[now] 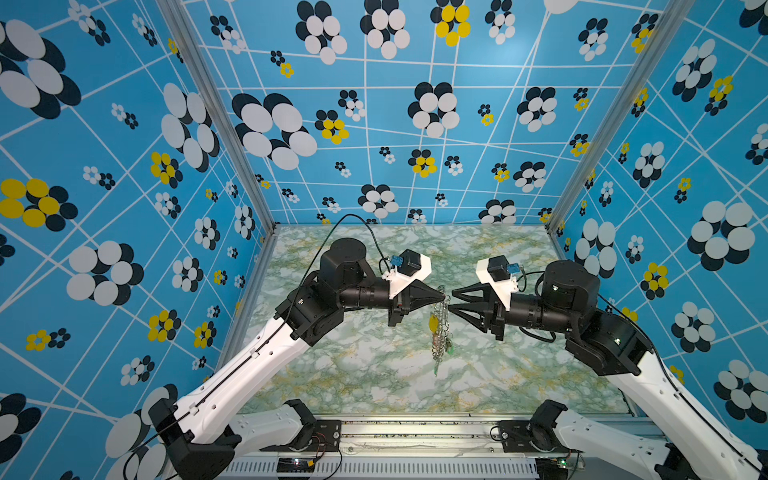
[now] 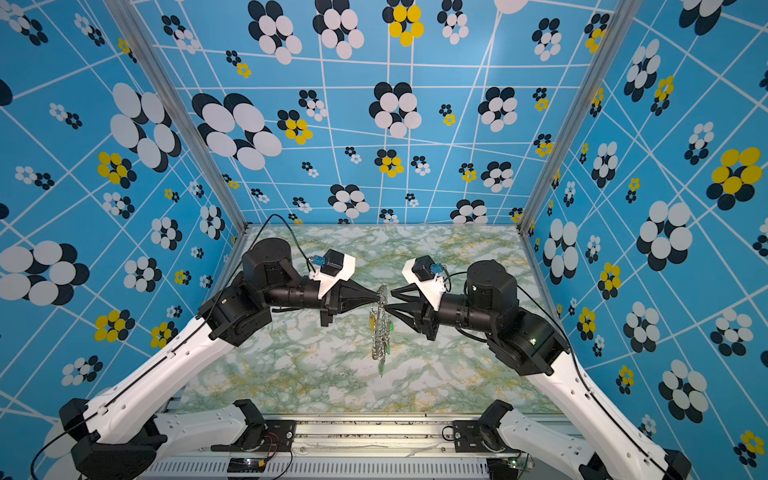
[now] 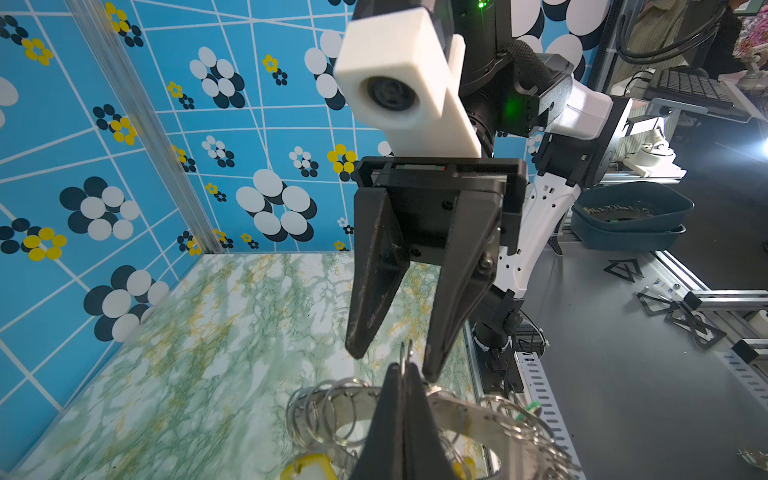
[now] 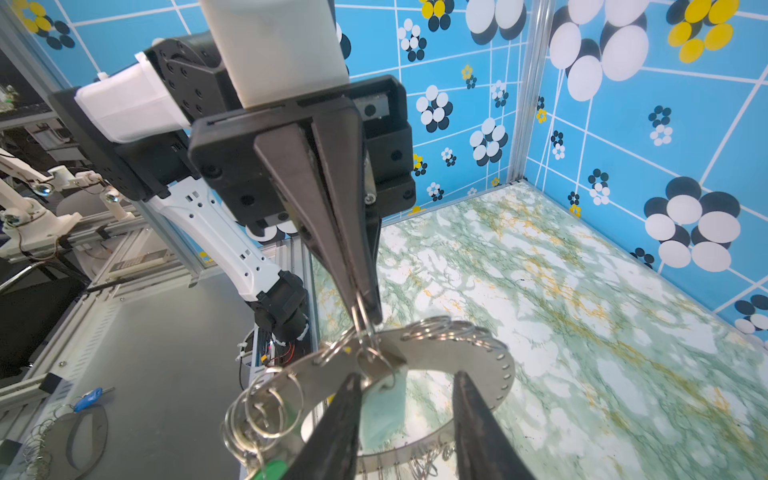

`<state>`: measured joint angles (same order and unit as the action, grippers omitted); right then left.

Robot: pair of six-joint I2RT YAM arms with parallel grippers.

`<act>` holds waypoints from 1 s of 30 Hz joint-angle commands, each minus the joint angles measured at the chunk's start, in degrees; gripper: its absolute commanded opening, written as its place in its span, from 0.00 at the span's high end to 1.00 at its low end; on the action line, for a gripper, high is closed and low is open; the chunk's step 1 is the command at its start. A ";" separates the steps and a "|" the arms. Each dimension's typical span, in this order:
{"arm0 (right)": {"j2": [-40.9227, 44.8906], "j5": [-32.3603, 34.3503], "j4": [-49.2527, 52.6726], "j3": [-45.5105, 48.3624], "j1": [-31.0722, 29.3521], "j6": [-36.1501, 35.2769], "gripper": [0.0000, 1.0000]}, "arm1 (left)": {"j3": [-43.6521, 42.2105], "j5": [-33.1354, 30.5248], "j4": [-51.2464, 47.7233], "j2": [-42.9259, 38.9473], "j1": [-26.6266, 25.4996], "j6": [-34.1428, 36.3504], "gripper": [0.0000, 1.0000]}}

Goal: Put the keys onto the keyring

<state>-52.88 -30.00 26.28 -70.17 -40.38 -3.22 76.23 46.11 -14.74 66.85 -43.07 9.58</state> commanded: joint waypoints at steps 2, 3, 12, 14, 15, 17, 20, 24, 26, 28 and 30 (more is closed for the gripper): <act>0.06 -3.58 -3.91 -0.67 0.43 2.04 0.71 | -0.08 1.48 3.03 0.20 0.54 -0.09 1.00; 0.03 -3.87 -4.33 -0.50 0.43 2.23 0.71 | -0.10 1.53 3.05 0.26 0.55 -0.07 1.00; -0.38 -5.60 -5.60 0.71 0.39 3.00 0.76 | -0.02 1.70 3.01 0.21 0.64 -0.09 1.00; -0.46 -5.92 -6.17 1.00 0.48 3.22 0.78 | 0.18 1.89 2.80 0.13 0.62 -0.18 1.00; -0.55 -6.10 -6.28 0.99 0.48 3.30 0.79 | 0.16 1.90 2.79 0.17 0.64 -0.18 1.00; -0.73 -6.53 -6.50 1.07 0.48 3.39 0.79 | 0.31 2.03 2.77 0.14 0.62 -0.27 1.00; -0.90 -6.99 -6.85 1.10 0.53 3.53 0.82 | 0.31 2.15 2.69 0.16 0.70 -0.36 1.00; -1.16 -7.66 -6.78 1.19 0.49 3.72 0.88 | 0.26 2.24 2.82 0.03 0.68 -0.53 1.00; -1.26 -8.01 -6.77 1.24 0.50 3.76 0.92 | 0.32 2.26 2.79 -0.12 0.63 -0.61 1.00; -1.37 -8.26 -6.78 1.30 0.48 3.93 0.92 | 0.26 2.15 2.79 -0.29 0.62 -0.53 1.00; -1.40 -8.41 -6.69 1.48 0.56 4.01 0.90 | 0.29 2.15 2.88 -0.40 0.64 -0.53 1.00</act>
<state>-53.91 -36.36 20.51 -69.36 -39.97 -0.19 76.23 47.20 -14.79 67.07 -42.76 9.37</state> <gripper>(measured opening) 0.094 0.045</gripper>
